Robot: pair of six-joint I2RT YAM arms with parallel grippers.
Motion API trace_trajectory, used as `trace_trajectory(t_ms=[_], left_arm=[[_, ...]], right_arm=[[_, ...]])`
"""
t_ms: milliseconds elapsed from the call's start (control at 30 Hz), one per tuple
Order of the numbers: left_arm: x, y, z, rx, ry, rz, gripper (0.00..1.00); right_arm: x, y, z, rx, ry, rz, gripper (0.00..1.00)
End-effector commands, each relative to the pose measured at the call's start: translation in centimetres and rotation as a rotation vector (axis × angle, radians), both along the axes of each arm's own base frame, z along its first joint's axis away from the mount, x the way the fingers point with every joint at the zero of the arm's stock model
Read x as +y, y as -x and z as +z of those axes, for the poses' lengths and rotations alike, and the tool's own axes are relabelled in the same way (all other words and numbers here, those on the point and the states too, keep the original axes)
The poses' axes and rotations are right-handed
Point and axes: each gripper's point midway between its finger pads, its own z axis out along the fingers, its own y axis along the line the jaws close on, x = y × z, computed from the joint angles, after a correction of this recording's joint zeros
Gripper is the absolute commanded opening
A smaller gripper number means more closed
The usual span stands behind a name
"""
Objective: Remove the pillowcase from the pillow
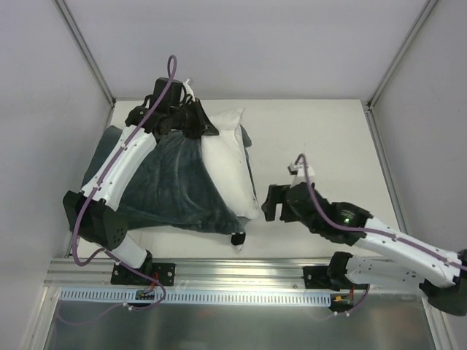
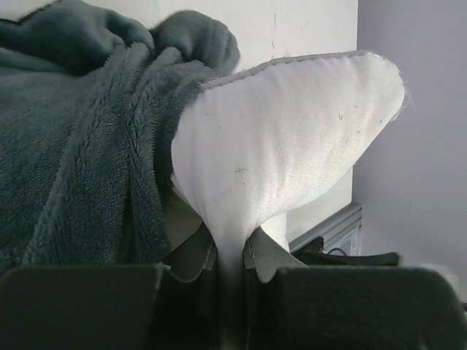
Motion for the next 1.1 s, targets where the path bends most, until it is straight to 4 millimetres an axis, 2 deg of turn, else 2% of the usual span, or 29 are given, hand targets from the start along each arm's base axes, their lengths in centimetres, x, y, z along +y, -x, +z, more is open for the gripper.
trace_trajectory(t_ms=[0,33,67,133,167,233,267,300,367,400,500,533,600,633,667,767,833,900,933,967,1000,1033,1067], left_arm=[[-0.9,-0.5,2.0,-0.137,0.016,-0.034,0.00],[-1.4,-0.1,1.9,-0.145,0.008,-0.056,0.00],[-1.8,0.0,1.7,-0.148,0.003,-0.071,0.00],[-2.3,0.1,1.8,-0.158,0.001,-0.091,0.00],[-2.9,0.3,1.8,-0.154,0.006,-0.110,0.00],[-3.3,0.5,2.3,-0.167,0.013,-0.127,0.00],[-3.8,0.8,2.4,-0.171,0.016,-0.145,0.00],[-4.0,1.0,2.7,-0.177,0.016,-0.153,0.00],[-4.4,1.5,2.8,-0.184,0.017,-0.169,0.00],[-4.5,1.7,2.7,-0.182,0.016,-0.172,0.00],[-4.8,2.1,2.7,-0.180,0.017,-0.180,0.00],[-4.9,2.1,2.7,-0.178,0.019,-0.181,0.00],[-5.5,2.3,2.7,-0.177,0.022,-0.193,0.00],[-5.7,2.3,2.8,-0.179,0.022,-0.196,0.00],[-5.9,2.3,2.9,-0.182,0.023,-0.198,0.00],[-6.6,2.4,2.6,-0.181,0.015,-0.213,0.00],[-6.9,2.5,2.0,-0.164,0.012,-0.223,0.00],[-7.2,2.4,1.6,-0.158,0.009,-0.232,0.00],[-7.5,2.3,1.2,-0.152,0.006,-0.240,0.00],[-7.7,2.4,1.1,-0.154,0.003,-0.260,0.00],[-7.7,2.2,0.9,-0.159,-0.004,-0.269,0.00],[-7.8,2.2,0.6,-0.159,-0.011,-0.278,0.03],[-7.8,2.3,0.6,-0.162,-0.008,-0.293,0.16]], right_arm=[[-2.6,-2.1,5.6,-0.140,-0.052,0.022,0.94],[-0.8,-2.3,7.7,-0.174,-0.183,0.109,0.98],[0.2,-2.2,8.7,-0.191,-0.242,0.158,0.99],[2.6,-2.4,11.4,-0.258,-0.357,0.262,0.97],[4.2,-2.0,11.6,-0.233,-0.369,0.341,0.96],[5.3,-2.5,11.2,-0.216,-0.322,0.381,0.96],[5.8,-3.0,12.1,-0.223,-0.314,0.392,0.96],[6.7,-3.5,10.9,-0.188,-0.280,0.402,0.96],[7.7,-3.9,11.2,-0.188,-0.271,0.442,0.96],[8.4,-4.3,10.6,-0.173,-0.263,0.450,0.96],[10.5,-4.1,10.7,-0.163,-0.306,0.544,0.96],[11.6,-3.9,9.4,-0.110,-0.301,0.585,0.96],[12.7,-4.5,8.5,-0.066,-0.294,0.586,0.96],[13.4,-4.9,6.8,-0.017,-0.274,0.581,0.96],[13.7,-5.0,6.3,0.003,-0.274,0.577,0.96],[14.7,-5.0,6.5,0.019,-0.326,0.566,1.00],[14.6,-6.0,7.2,-0.011,-0.345,0.504,0.53],[13.6,-7.1,8.1,-0.047,-0.348,0.422,0.01],[12.5,-7.8,7.7,-0.053,-0.338,0.380,0.01],[11.2,-8.0,8.7,-0.091,-0.347,0.346,0.01],[9.9,-8.4,8.7,-0.112,-0.338,0.301,0.01],[7.4,-10.1,8.4,-0.136,-0.315,0.200,0.01],[5.3,-10.1,6.5,-0.110,-0.286,0.142,0.01]])
